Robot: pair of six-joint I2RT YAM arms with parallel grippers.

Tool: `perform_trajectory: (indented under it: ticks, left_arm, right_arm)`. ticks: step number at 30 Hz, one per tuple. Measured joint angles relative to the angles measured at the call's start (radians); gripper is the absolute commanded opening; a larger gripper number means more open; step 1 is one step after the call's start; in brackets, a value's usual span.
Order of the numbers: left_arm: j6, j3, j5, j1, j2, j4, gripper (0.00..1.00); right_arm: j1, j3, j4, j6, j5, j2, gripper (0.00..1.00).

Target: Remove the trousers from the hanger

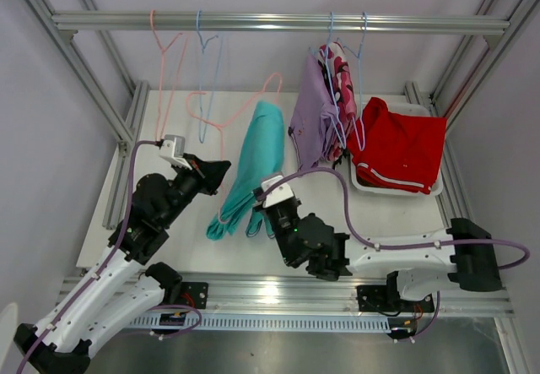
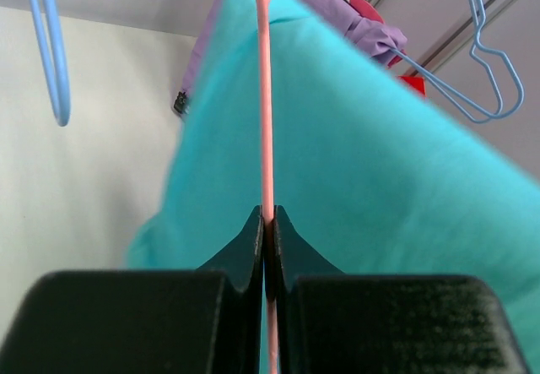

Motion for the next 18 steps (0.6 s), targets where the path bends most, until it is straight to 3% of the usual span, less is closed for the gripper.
perform_trajectory:
  ticks: [7, 18]
  left_arm:
    - [0.0, 0.0, 0.0, 0.0, 0.003, 0.0, 0.01]
    - [0.002, 0.0, -0.002, 0.0, 0.037, -0.008, 0.0]
  right_arm:
    - [0.017, 0.03, -0.031, -0.156, 0.06, -0.142, 0.0]
    - [0.021, 0.374, -0.248, -0.212, 0.085, -0.227, 0.0]
